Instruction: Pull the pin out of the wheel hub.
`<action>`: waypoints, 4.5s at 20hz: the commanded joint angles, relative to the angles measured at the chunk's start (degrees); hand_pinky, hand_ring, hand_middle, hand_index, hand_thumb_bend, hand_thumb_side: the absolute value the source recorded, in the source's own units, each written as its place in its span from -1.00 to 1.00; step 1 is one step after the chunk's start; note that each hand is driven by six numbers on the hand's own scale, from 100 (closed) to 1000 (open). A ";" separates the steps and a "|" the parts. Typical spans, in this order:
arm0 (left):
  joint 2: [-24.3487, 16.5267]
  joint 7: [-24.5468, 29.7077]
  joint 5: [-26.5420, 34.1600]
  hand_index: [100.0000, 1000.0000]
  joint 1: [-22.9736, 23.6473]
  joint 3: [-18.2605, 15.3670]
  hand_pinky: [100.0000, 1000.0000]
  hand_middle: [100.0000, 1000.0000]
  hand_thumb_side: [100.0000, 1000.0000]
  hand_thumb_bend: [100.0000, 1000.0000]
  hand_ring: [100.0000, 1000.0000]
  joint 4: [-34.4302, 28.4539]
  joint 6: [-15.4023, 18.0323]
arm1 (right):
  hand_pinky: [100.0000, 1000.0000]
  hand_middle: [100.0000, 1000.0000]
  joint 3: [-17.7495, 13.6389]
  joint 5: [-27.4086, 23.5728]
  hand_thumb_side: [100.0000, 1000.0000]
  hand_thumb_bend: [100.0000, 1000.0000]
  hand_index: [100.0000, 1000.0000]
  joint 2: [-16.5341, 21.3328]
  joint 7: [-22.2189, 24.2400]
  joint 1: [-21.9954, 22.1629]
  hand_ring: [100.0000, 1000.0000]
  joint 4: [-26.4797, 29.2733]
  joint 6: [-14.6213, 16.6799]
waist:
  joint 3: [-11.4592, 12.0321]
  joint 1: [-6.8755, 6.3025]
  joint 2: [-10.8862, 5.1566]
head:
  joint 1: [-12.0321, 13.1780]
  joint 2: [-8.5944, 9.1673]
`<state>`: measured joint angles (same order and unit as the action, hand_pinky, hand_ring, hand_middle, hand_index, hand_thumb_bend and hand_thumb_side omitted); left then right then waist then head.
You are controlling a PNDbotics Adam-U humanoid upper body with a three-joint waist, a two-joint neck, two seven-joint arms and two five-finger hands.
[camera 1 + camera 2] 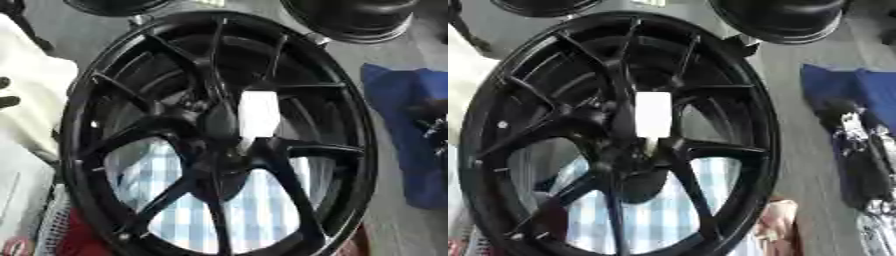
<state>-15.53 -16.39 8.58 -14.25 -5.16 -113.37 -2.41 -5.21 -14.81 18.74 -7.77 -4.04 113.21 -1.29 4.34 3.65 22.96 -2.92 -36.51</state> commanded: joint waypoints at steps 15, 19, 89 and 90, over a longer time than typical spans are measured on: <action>-0.33 0.15 0.13 0.41 -0.29 -0.18 0.21 0.19 0.51 -0.93 0.37 -1.22 -0.08 | 0.81 0.16 -0.12 0.39 0.00 -1.00 0.40 1.65 1.91 -0.69 0.60 1.38 1.60 | -0.34 0.41 -1.24 | 0.45 -0.47; -0.44 0.11 0.08 0.41 -0.05 -0.16 0.21 0.19 0.51 -0.93 0.37 -1.22 -0.18 | 0.80 0.19 0.71 2.53 -0.08 -1.00 0.43 5.07 4.13 -1.90 0.62 1.38 3.39 | -0.55 0.66 -1.57 | 0.91 -0.83; -3.10 -1.71 -1.53 0.40 8.06 -1.31 0.22 0.19 0.55 -0.96 0.38 -1.22 -3.16 | 0.80 0.56 31.95 25.22 -0.28 -1.00 0.70 16.89 46.59 -46.23 0.84 1.38 -18.87 | -8.10 2.68 -8.87 | 7.11 -6.56; -3.14 -1.79 -1.61 0.40 8.14 -1.37 0.22 0.19 0.55 -0.96 0.38 -1.22 -3.17 | 0.80 0.56 32.07 25.55 -0.28 -1.00 0.70 16.76 46.72 -46.18 0.84 1.38 -19.14 | -8.18 2.74 -8.79 | 7.24 -6.54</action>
<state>-17.18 -17.87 7.34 -5.97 -5.93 -113.38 -5.61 27.21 9.89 34.99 38.60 -49.37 113.87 -20.22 -3.74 6.71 14.97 4.03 -42.78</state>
